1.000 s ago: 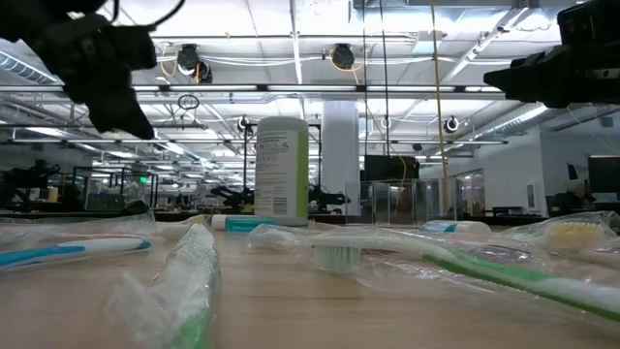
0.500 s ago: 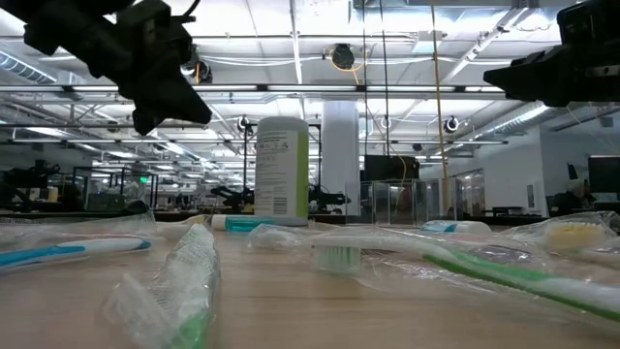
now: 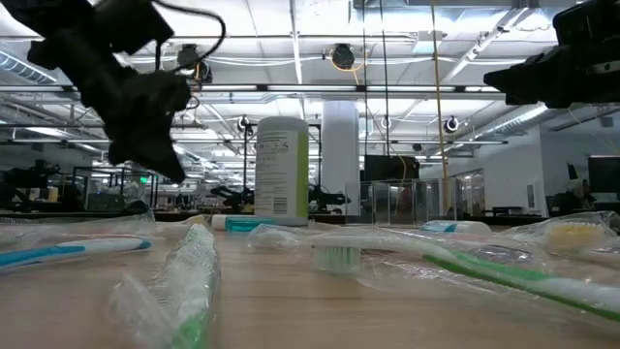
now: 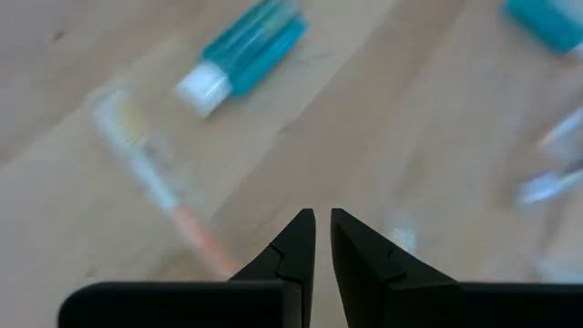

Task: Pick & Place toothbrushing station
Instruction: Put the orange toothbrush into the transparent organizer

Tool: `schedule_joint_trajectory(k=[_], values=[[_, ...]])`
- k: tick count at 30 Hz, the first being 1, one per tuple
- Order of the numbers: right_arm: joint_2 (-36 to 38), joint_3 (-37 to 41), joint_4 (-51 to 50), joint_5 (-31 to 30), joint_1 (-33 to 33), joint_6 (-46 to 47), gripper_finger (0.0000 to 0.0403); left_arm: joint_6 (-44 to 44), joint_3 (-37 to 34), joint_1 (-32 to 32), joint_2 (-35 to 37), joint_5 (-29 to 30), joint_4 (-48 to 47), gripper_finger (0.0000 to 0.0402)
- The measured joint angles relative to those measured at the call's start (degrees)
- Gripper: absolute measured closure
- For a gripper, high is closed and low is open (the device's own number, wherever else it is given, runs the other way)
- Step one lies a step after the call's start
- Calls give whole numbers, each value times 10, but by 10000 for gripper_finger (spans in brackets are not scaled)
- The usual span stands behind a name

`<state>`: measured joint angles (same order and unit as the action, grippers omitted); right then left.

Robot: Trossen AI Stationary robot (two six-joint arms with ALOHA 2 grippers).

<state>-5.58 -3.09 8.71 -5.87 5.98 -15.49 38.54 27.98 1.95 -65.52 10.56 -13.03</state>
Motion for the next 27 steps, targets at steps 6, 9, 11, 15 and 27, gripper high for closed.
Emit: schedule_joint_trajectory(k=[6,9,11,15,27], values=[[0,0,1,0,0,-4,401,-8,0,-47,-19,0,-9,359],[0,0,2,0,0,-12,401,-6,0,-81,-34,-4,-21,359],[0,0,3,0,0,-18,401,-6,0,-101,-44,-20,-20,353],[0,0,3,0,0,-19,401,-29,0,-132,-63,-54,-18,318],[0,0,4,0,0,-24,401,-7,0,-134,-100,-76,-12,204]])
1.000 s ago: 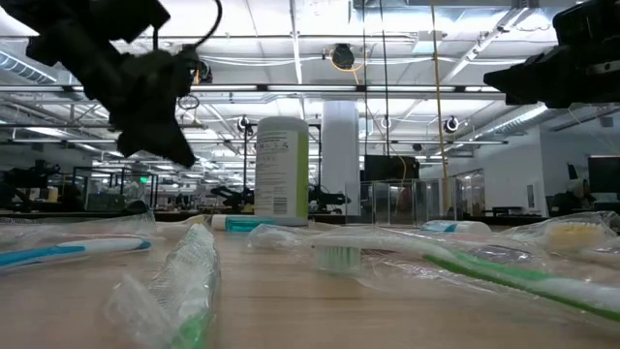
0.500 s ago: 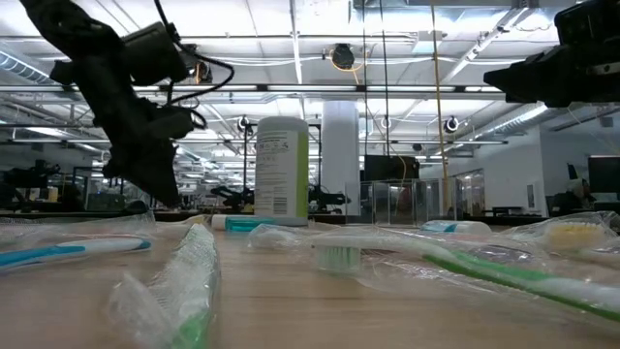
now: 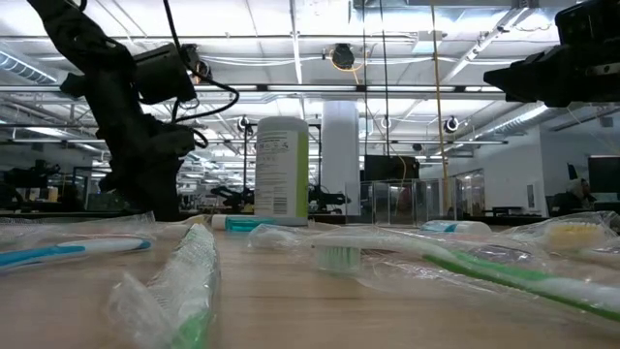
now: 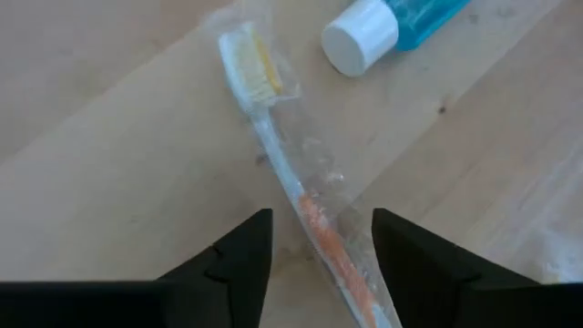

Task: Pick & Place toothbrushing station
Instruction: Put the orange toothbrush into the transparent organizer

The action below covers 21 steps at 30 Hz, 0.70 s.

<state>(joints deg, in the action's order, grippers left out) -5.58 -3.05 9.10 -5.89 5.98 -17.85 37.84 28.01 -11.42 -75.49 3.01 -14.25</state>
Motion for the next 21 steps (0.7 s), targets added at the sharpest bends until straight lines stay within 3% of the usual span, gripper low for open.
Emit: schedule_joint_trajectory(k=[8,18,21], values=[[0,0,-1,0,0,5,401,6,2,12,-38,15,12,228],[0,0,-3,0,0,50,401,37,0,12,-22,20,6,379],[0,0,-3,0,0,76,401,60,-1,12,-15,29,7,389]])
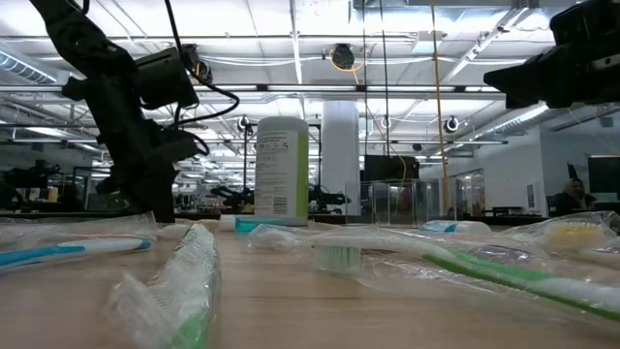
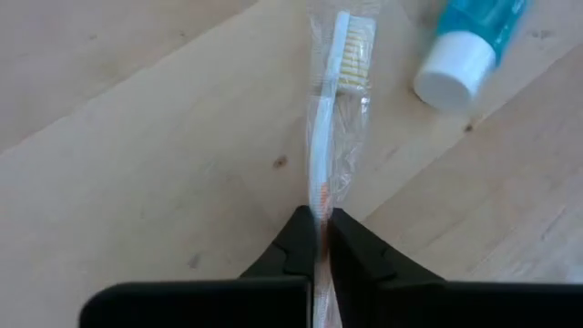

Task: Pick & Place toothbrushing station
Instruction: Put the orange toothbrush into the transparent organizer

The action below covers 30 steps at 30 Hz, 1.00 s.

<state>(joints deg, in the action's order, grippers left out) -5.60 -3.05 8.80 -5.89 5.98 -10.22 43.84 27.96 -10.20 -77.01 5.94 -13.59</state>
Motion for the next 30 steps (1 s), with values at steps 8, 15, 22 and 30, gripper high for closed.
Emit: schedule_joint_trajectory(k=[8,15,22,30], values=[[0,0,0,0,0,68,401,-2,-1,1,44,16,-4,392],[0,0,0,0,0,111,401,-18,-1,22,131,83,-4,387],[0,0,0,0,0,111,401,-100,0,65,217,175,57,390],[0,0,0,0,0,111,401,-232,0,93,222,170,254,393]])
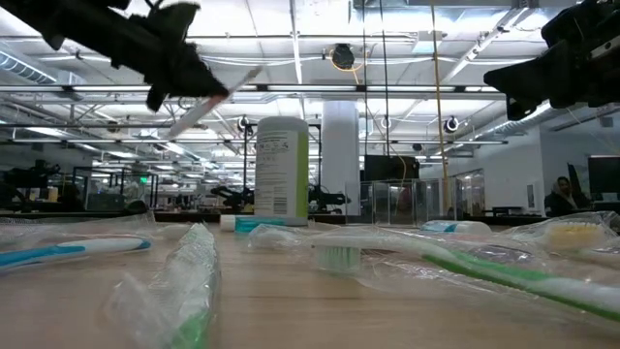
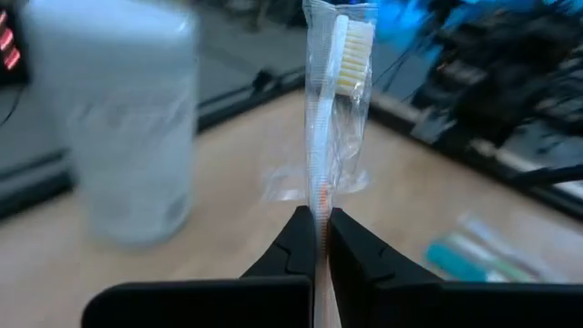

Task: Pick & Place toothbrushing station
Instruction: Put the orange toothbrush into the transparent organizer

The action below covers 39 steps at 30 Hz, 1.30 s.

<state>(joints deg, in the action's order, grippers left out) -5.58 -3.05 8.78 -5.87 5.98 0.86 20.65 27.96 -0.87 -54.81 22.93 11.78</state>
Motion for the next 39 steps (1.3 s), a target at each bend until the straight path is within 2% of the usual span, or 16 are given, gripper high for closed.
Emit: schedule_joint_trajectory(k=[7,10,14,19,26,32,39], values=[[0,0,3,0,0,-11,401,-84,0,14,-62,-9,151,394],[0,0,23,0,0,-44,401,-127,0,14,-101,-41,216,390],[-11,0,95,0,0,-25,397,-167,0,14,-159,-96,312,397],[-61,0,156,0,1,5,368,-188,2,14,-213,-135,401,386],[-207,0,338,1,1,-4,325,-190,51,13,-251,-179,390,397],[-363,-8,489,1,1,-4,288,-188,110,18,-290,-205,338,384],[-518,-84,517,0,1,-6,235,-180,164,19,-350,-205,329,396]])
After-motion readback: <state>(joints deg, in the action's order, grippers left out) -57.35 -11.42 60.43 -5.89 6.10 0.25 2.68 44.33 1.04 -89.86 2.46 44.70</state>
